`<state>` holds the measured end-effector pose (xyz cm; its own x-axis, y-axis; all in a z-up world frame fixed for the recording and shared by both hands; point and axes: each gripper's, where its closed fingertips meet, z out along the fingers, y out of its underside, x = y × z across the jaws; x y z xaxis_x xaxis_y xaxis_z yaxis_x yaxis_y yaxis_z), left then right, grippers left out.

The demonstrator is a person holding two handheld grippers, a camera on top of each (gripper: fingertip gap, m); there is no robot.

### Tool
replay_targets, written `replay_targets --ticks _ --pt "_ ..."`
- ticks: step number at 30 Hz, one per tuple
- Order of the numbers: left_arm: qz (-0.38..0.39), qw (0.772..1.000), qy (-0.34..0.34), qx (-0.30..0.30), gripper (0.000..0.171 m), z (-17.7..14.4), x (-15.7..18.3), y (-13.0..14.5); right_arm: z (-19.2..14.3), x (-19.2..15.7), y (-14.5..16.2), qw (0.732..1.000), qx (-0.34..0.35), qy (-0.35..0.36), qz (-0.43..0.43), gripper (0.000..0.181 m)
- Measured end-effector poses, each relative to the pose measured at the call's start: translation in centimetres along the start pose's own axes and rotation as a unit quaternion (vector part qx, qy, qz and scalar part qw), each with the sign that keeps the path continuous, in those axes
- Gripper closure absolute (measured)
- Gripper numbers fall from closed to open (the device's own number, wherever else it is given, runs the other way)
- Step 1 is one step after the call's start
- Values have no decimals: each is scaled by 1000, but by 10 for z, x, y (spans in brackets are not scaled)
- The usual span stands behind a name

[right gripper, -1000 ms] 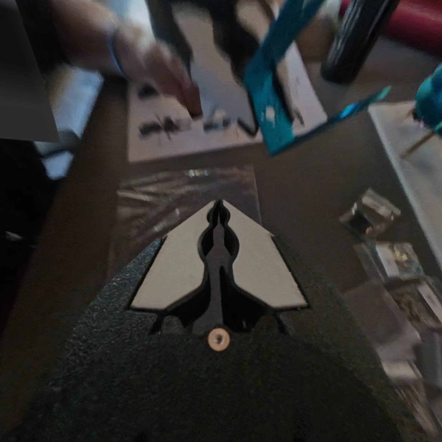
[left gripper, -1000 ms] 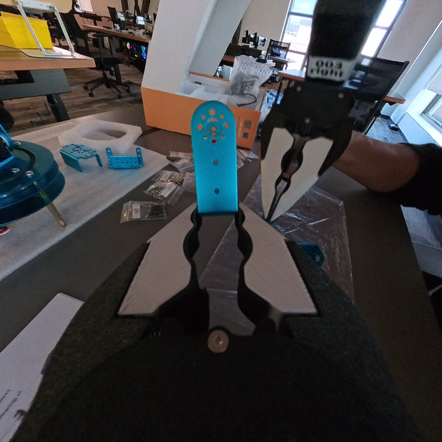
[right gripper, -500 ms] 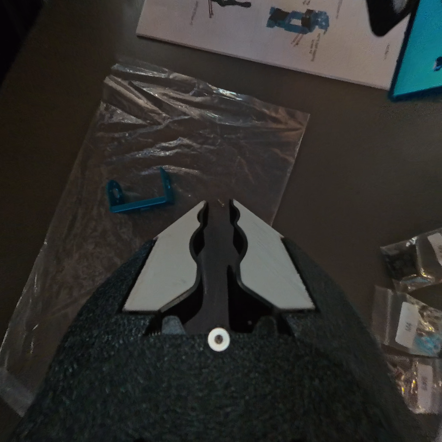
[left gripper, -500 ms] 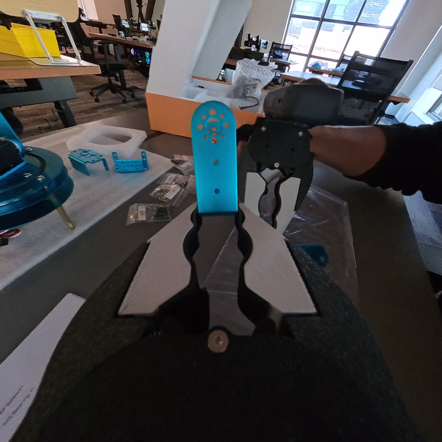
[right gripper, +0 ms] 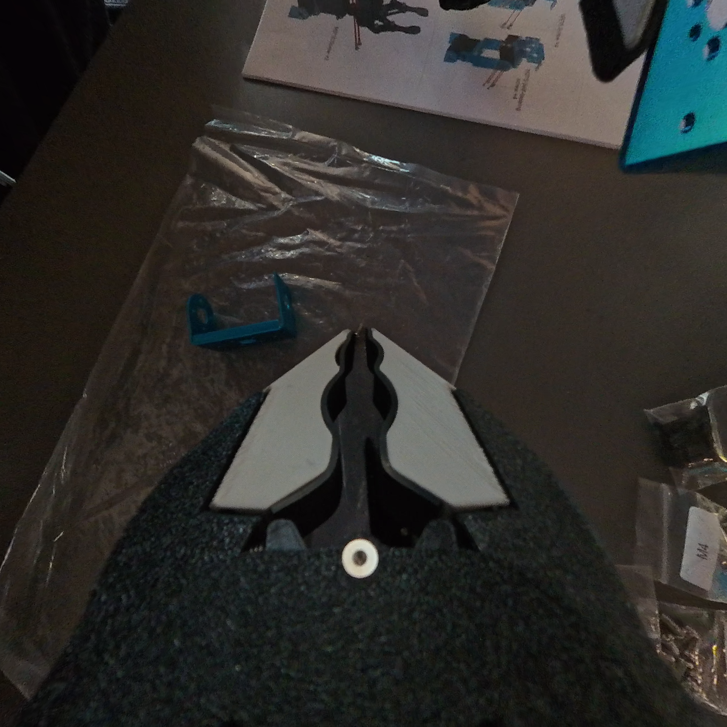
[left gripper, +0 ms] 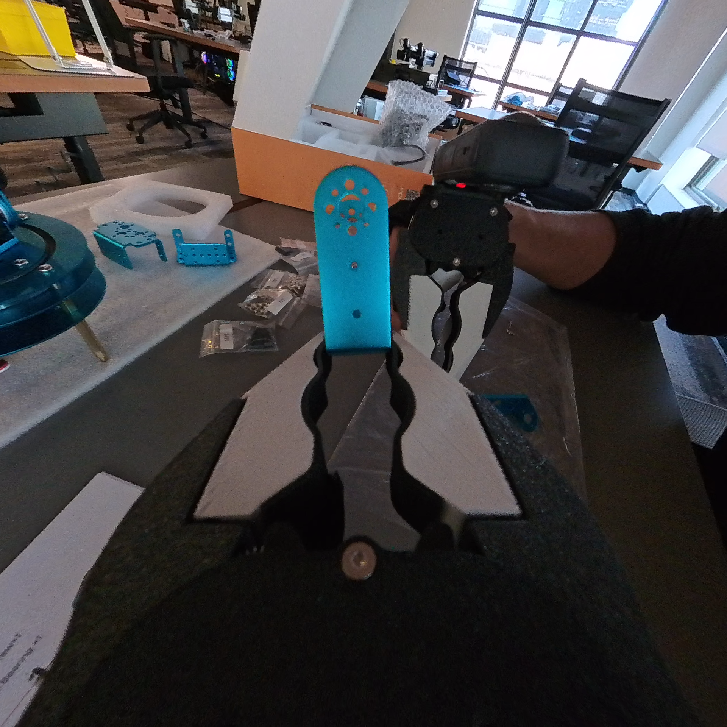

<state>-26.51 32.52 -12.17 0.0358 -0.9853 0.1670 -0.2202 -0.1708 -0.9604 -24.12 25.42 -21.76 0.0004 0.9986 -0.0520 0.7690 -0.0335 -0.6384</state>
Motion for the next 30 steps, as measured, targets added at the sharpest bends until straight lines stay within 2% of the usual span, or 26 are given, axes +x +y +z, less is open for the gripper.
replay_targets --ticks 13,22,30 --pt "8 1000 -4 -3 145 0 -1 1 1 -3 -2 999 3 -10 34 181" --pt "36 999 -15 -7 145 0 0 0 -10 -7 -12 998 29 35 35 181" --pt "44 999 -14 -10 145 0 2 1 -8 -6 7 998 -6 42 53 181"
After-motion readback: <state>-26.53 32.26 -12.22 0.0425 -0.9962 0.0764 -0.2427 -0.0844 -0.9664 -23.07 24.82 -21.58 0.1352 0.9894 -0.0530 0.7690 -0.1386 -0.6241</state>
